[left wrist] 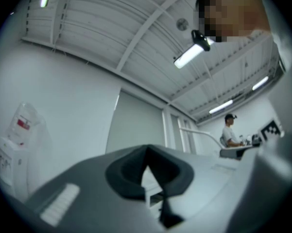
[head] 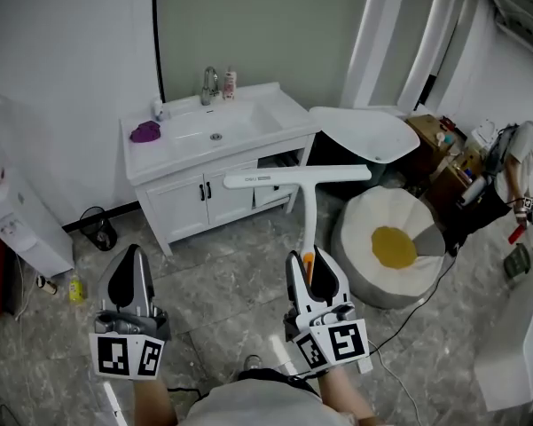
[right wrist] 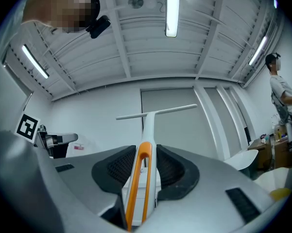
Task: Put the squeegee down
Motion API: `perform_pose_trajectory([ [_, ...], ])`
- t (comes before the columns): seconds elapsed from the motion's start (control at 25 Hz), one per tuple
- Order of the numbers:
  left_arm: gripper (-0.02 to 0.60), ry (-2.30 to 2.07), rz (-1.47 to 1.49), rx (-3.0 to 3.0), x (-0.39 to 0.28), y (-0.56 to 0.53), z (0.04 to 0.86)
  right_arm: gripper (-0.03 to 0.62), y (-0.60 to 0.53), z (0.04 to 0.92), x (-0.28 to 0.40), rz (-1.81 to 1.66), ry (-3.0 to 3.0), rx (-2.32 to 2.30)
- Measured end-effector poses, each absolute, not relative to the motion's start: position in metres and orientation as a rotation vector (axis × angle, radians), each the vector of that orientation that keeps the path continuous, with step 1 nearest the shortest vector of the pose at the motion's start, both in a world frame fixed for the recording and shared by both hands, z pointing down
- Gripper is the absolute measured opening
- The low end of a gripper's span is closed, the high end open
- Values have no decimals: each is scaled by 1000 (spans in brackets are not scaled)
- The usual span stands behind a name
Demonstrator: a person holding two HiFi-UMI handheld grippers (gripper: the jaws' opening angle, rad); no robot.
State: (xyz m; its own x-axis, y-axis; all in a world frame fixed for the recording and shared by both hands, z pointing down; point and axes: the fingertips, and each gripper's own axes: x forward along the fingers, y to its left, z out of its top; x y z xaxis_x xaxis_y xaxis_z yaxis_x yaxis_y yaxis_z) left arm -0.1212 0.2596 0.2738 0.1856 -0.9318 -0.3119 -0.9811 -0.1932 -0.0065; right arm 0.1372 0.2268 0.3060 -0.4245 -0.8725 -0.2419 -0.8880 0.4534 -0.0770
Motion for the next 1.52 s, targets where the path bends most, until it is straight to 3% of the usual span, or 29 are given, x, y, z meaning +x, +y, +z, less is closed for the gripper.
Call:
perform_pose_trajectory([
  [0.76, 8, 1875, 351, -2234, -101, 164, 276, 132, 131, 317, 155, 64, 2499, -1500],
  [1.52, 8, 1803, 360, -2257, -193, -10, 268, 132, -40, 311, 58, 64, 2449, -1533],
])
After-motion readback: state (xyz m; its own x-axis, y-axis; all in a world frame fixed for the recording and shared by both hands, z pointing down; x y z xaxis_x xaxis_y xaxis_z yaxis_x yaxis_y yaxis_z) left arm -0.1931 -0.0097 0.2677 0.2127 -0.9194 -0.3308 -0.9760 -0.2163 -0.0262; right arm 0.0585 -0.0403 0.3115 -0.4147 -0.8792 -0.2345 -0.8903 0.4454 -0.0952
